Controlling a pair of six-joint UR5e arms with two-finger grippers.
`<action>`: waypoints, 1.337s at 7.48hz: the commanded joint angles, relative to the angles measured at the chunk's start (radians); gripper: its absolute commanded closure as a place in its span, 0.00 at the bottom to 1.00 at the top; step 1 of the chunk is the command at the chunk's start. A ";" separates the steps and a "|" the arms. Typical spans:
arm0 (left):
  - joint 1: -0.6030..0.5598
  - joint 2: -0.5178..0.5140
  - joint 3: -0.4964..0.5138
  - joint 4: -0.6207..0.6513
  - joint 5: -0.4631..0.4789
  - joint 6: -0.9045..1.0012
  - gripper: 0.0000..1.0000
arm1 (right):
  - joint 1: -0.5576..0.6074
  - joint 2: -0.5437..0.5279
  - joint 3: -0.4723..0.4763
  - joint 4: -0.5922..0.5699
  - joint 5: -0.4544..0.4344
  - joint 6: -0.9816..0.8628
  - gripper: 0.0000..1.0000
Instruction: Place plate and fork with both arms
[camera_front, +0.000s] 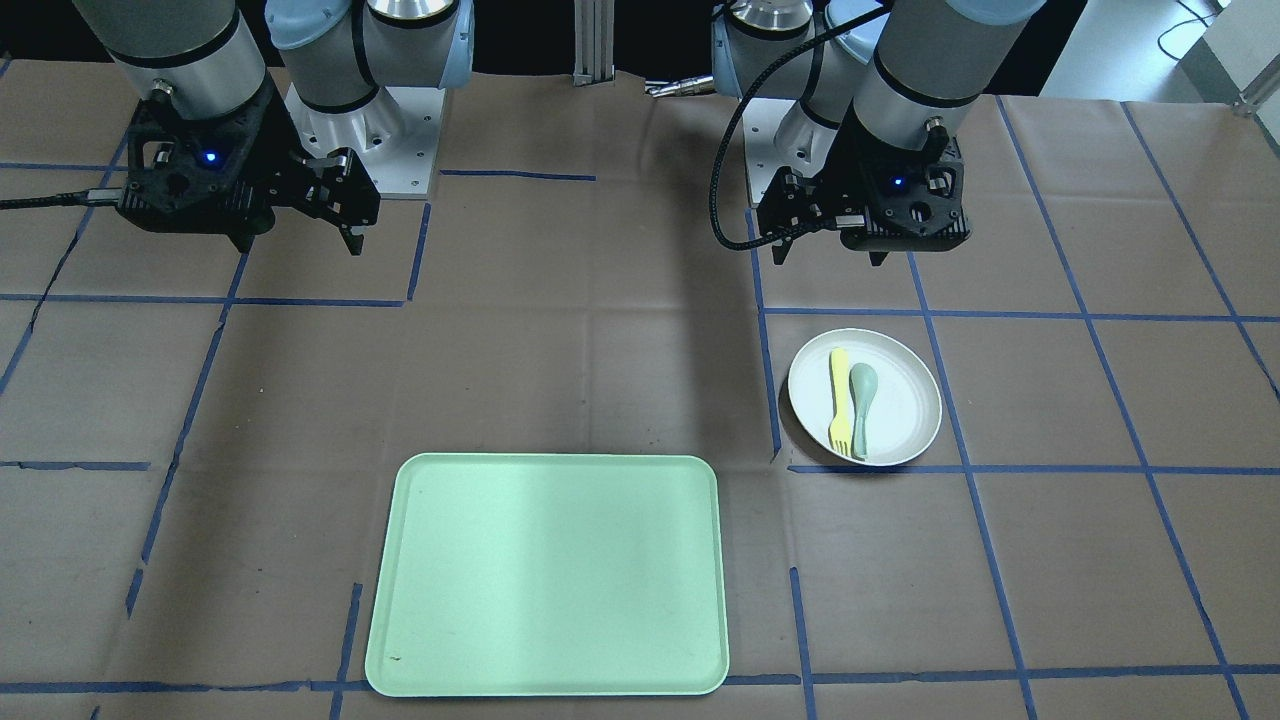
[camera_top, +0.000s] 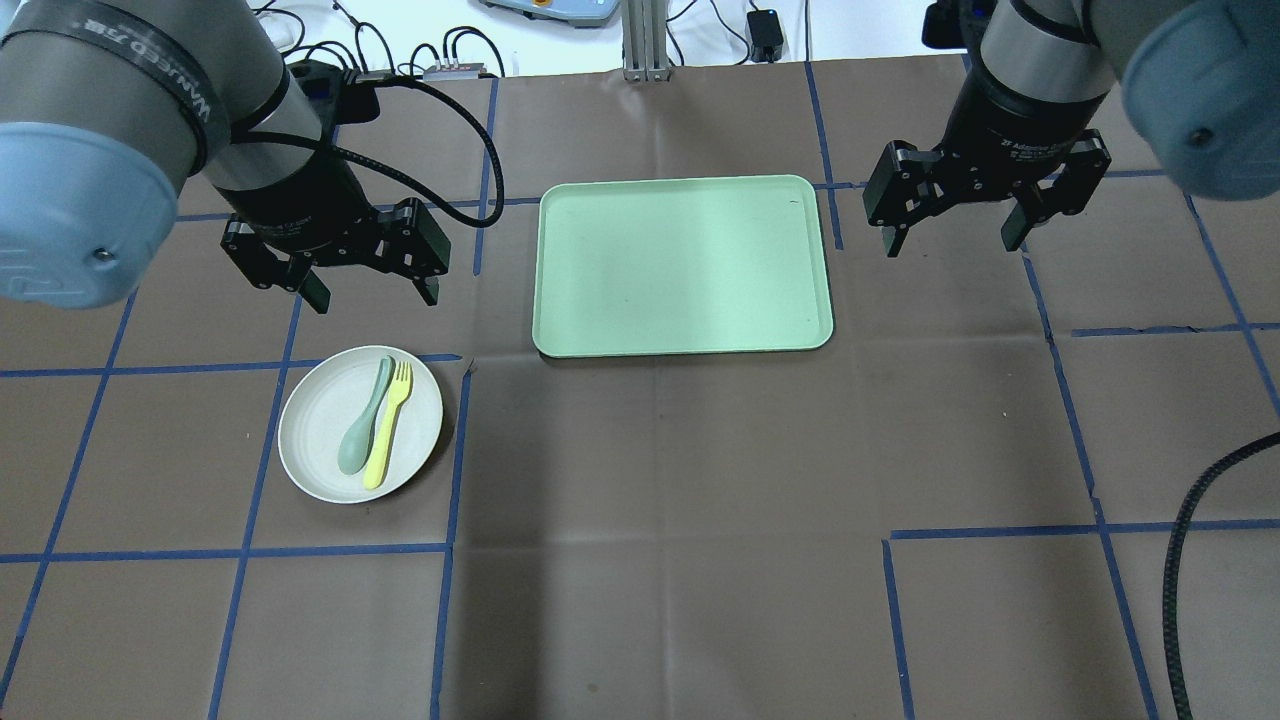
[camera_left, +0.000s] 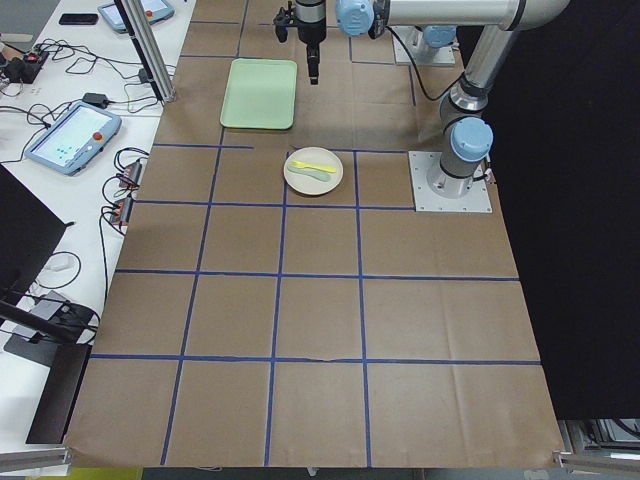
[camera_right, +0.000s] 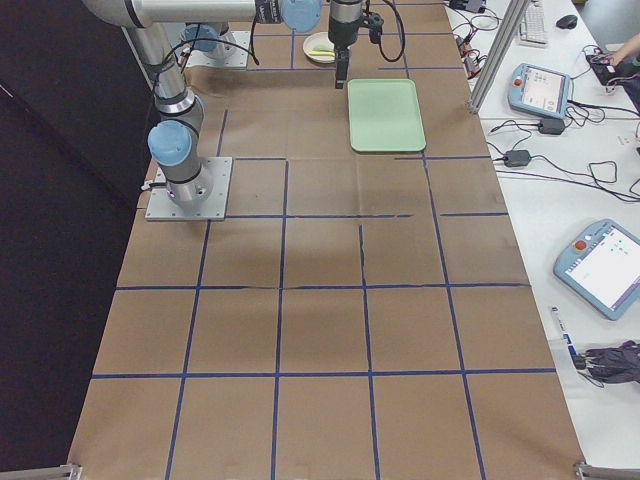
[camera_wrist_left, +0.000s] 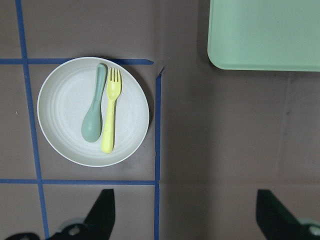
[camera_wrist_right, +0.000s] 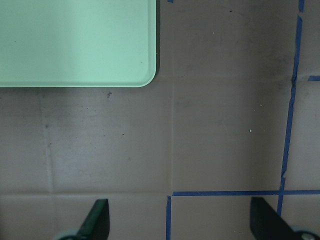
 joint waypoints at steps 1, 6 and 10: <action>0.002 0.002 -0.001 -0.003 0.000 0.002 0.01 | 0.000 0.000 0.001 0.000 0.000 -0.001 0.00; 0.002 0.006 -0.009 0.008 -0.001 -0.001 0.01 | 0.000 0.000 0.000 0.000 0.000 -0.001 0.00; 0.002 0.000 -0.015 0.003 -0.003 0.056 0.01 | -0.002 0.000 0.003 0.000 0.000 -0.002 0.00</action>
